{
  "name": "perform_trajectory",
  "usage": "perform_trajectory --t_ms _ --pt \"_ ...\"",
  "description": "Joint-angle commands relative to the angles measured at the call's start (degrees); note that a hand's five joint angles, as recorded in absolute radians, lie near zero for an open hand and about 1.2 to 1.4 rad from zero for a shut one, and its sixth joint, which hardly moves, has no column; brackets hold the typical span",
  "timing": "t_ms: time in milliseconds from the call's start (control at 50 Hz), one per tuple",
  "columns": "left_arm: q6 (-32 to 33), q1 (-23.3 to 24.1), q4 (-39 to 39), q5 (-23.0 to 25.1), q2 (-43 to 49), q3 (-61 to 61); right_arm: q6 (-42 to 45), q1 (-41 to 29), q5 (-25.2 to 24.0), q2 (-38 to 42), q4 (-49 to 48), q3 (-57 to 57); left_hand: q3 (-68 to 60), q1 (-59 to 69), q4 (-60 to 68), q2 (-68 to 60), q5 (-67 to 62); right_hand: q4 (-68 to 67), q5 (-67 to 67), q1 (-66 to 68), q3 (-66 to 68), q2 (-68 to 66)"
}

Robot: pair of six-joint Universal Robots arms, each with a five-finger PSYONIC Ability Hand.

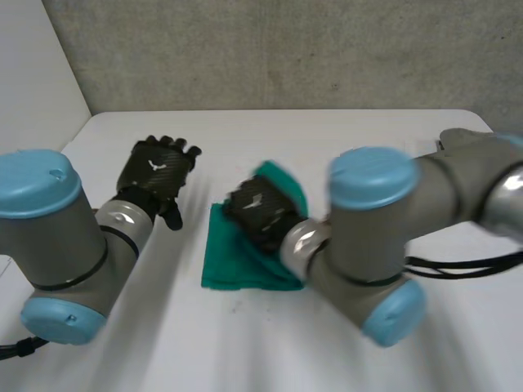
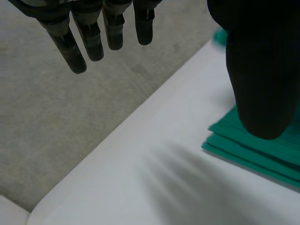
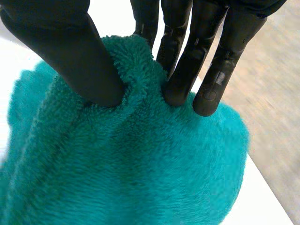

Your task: Fold the laundry.

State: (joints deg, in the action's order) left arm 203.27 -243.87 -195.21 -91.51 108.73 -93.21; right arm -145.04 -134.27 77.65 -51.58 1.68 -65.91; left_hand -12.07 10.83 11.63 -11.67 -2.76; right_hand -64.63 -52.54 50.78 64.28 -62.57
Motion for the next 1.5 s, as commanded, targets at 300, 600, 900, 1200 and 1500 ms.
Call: perform_trajectory --t_ms 300,600,900,1200,1500 --pt "-2.6 5.5 -0.1 0.1 3.6 7.1 -30.0 7.0 3.9 -6.7 2.2 -3.0 1.9 -0.6 -1.4 1.5 2.5 54.6 52.5 -40.8 -54.3 52.6" --pt "-7.3 8.2 7.3 0.1 14.1 10.2 -30.7 9.6 3.5 2.6 4.9 0.1 1.4 -0.1 -0.9 0.9 2.0 54.6 52.5 -40.8 -54.3 52.6" --pt "-0.2 5.2 11.3 -0.9 16.9 11.0 -28.1 9.3 3.9 9.0 7.9 4.9 0.7 0.6 -0.2 0.3 1.4 54.6 52.5 -40.8 -54.3 52.6" --pt "0.8 5.8 11.2 -2.5 13.3 10.7 -23.7 9.4 6.5 2.9 7.9 4.0 0.8 0.4 -0.4 0.4 1.5 54.6 52.5 -40.8 -54.3 52.6" --pt "-13.0 -0.2 10.8 -1.9 -7.4 6.1 -24.1 10.6 16.0 -15.8 2.4 -7.0 1.9 -0.6 -1.4 1.5 2.5 54.6 52.5 -40.8 -54.3 52.6"
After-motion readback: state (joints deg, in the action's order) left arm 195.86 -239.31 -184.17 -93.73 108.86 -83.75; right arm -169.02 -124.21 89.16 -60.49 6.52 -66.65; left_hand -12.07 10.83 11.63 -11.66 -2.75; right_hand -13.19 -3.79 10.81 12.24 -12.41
